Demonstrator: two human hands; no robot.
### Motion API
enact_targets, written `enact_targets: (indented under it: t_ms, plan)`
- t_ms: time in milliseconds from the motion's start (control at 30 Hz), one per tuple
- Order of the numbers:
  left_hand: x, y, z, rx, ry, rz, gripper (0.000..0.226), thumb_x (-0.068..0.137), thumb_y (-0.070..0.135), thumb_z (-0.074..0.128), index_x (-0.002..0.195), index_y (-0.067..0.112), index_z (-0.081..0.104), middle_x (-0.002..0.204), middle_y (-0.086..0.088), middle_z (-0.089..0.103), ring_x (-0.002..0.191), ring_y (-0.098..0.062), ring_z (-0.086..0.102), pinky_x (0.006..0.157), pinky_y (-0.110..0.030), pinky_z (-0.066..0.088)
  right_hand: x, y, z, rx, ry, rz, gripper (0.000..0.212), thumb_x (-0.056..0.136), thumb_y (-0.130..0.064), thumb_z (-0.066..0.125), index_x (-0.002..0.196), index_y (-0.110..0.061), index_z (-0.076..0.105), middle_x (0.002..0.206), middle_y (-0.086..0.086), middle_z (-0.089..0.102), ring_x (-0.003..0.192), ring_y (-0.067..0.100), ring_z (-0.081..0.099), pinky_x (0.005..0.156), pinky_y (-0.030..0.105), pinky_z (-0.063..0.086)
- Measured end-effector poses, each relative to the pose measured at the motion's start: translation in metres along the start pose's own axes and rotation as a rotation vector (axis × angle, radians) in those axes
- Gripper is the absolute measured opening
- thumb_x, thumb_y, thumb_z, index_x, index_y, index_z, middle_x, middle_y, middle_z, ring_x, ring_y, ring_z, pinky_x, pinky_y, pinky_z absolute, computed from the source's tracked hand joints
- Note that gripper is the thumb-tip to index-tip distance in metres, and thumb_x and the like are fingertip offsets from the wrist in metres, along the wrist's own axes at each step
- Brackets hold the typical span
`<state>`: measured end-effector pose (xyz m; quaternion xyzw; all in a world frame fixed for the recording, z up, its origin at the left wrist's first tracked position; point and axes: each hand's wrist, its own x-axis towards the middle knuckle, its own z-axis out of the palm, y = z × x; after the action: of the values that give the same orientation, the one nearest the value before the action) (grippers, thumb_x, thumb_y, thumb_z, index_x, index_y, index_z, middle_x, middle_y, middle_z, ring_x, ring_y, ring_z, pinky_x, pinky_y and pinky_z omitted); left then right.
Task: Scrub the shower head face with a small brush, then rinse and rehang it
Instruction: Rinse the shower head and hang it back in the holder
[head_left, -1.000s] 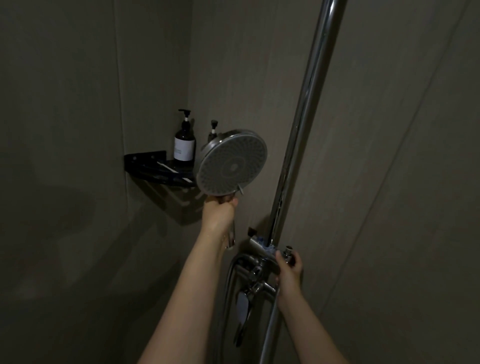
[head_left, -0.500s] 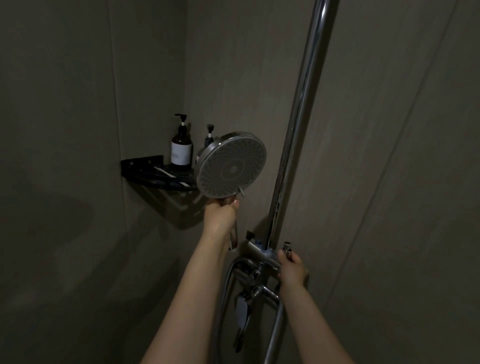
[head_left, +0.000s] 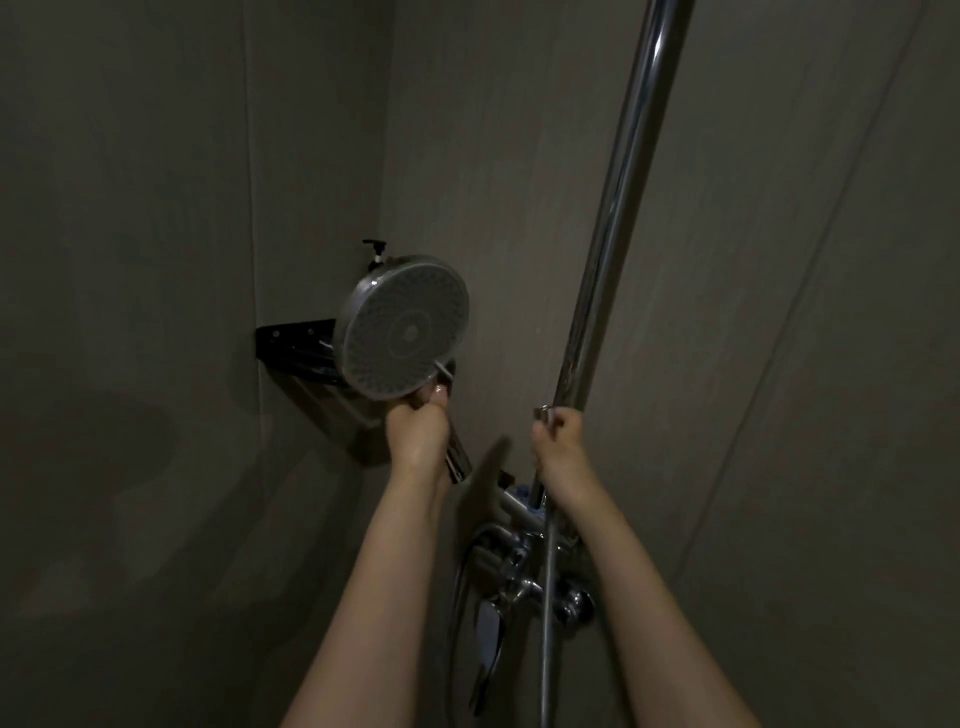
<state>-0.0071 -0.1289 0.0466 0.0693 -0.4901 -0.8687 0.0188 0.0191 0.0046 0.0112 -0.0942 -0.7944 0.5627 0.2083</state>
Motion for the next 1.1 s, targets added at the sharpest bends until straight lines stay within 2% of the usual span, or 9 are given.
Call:
enact_targets:
  t_ms: [100, 200, 367, 433, 667, 800, 933, 1000, 1100]
  plan:
    - [0.005, 0.007, -0.007, -0.069, 0.029, -0.017, 0.032, 0.093, 0.009, 0.053, 0.123, 0.001, 0.052, 0.116, -0.016, 0.060, 0.102, -0.024, 0.058, 0.095, -0.036, 0.045, -0.007, 0.008, 0.008, -0.080, -0.169, 0.053, 0.014, 0.098, -0.015, 0.039, 0.108, -0.023, 0.033, 0.087, -0.002, 0.048, 0.072, 0.008, 0.048, 0.063, 0.024, 0.041]
    - [0.007, 0.014, -0.012, -0.156, 0.032, 0.016, 0.021, 0.094, 0.007, 0.051, 0.113, 0.002, 0.055, 0.098, -0.009, 0.060, 0.090, -0.021, 0.057, 0.092, -0.040, 0.047, -0.012, 0.016, 0.016, -0.051, -0.246, -0.001, 0.019, 0.094, -0.008, 0.049, 0.091, -0.027, 0.047, 0.082, -0.004, 0.055, 0.058, 0.004, 0.050, 0.057, 0.019, 0.043]
    - [0.003, 0.023, -0.020, -0.233, 0.045, 0.081, 0.011, 0.094, 0.003, 0.049, 0.085, 0.008, 0.054, 0.078, 0.000, 0.055, 0.070, -0.009, 0.054, 0.065, -0.023, 0.046, -0.014, 0.013, 0.029, 0.063, -0.254, -0.028, 0.030, 0.083, 0.004, 0.062, 0.085, -0.026, 0.063, 0.080, -0.006, 0.063, 0.057, -0.005, 0.060, 0.052, 0.011, 0.047]
    - [0.003, 0.026, -0.022, -0.256, 0.063, 0.108, 0.021, 0.094, 0.002, 0.049, 0.076, 0.013, 0.052, 0.075, 0.000, 0.054, 0.067, -0.009, 0.054, 0.066, -0.023, 0.046, -0.015, 0.009, 0.029, 0.083, -0.216, -0.031, 0.027, 0.083, 0.005, 0.062, 0.087, -0.022, 0.063, 0.079, -0.006, 0.063, 0.054, -0.006, 0.060, 0.049, 0.009, 0.045]
    - [0.002, 0.032, -0.038, -0.287, 0.091, 0.138, 0.020, 0.094, 0.005, 0.048, 0.078, 0.016, 0.050, 0.076, 0.002, 0.054, 0.067, -0.006, 0.054, 0.061, -0.021, 0.045, -0.021, 0.000, 0.033, -0.002, -0.277, -0.068, 0.026, 0.088, 0.003, 0.056, 0.113, -0.001, 0.063, 0.076, -0.003, 0.062, 0.049, -0.009, 0.054, 0.050, 0.006, 0.042]
    - [0.004, 0.036, -0.044, -0.322, 0.096, 0.152, 0.020, 0.095, 0.005, 0.048, 0.078, 0.015, 0.051, 0.074, 0.003, 0.054, 0.065, -0.005, 0.054, 0.055, -0.014, 0.045, -0.026, -0.005, 0.038, -0.059, -0.363, -0.074, 0.025, 0.093, -0.005, 0.051, 0.115, -0.008, 0.062, 0.071, -0.003, 0.059, 0.049, -0.002, 0.046, 0.050, 0.007, 0.040]
    - [0.009, 0.041, -0.047, -0.406, 0.090, 0.152, 0.011, 0.094, 0.004, 0.048, 0.104, 0.006, 0.052, 0.078, 0.002, 0.055, 0.068, -0.006, 0.055, 0.055, -0.013, 0.047, -0.026, -0.006, 0.046, -0.101, -0.368, -0.110, 0.026, 0.097, -0.011, 0.046, 0.118, -0.017, 0.060, 0.068, -0.004, 0.053, 0.052, -0.002, 0.045, 0.052, 0.009, 0.036]
    - [0.009, 0.042, -0.050, -0.447, 0.075, 0.132, 0.007, 0.095, 0.003, 0.047, 0.099, 0.007, 0.052, 0.080, 0.001, 0.054, 0.069, -0.007, 0.055, 0.055, -0.013, 0.049, -0.025, -0.005, 0.048, -0.109, -0.351, -0.114, 0.028, 0.098, -0.014, 0.044, 0.122, -0.016, 0.059, 0.069, -0.003, 0.052, 0.056, 0.001, 0.045, 0.054, 0.010, 0.036]
    - [0.007, 0.039, -0.054, -0.482, 0.046, 0.067, 0.017, 0.095, 0.002, 0.045, 0.085, 0.014, 0.052, 0.083, 0.001, 0.054, 0.074, -0.008, 0.055, 0.068, -0.019, 0.050, -0.025, 0.001, 0.048, -0.103, -0.349, -0.104, 0.031, 0.099, -0.018, 0.042, 0.125, -0.013, 0.058, 0.072, -0.003, 0.052, 0.062, 0.005, 0.046, 0.060, 0.016, 0.036]
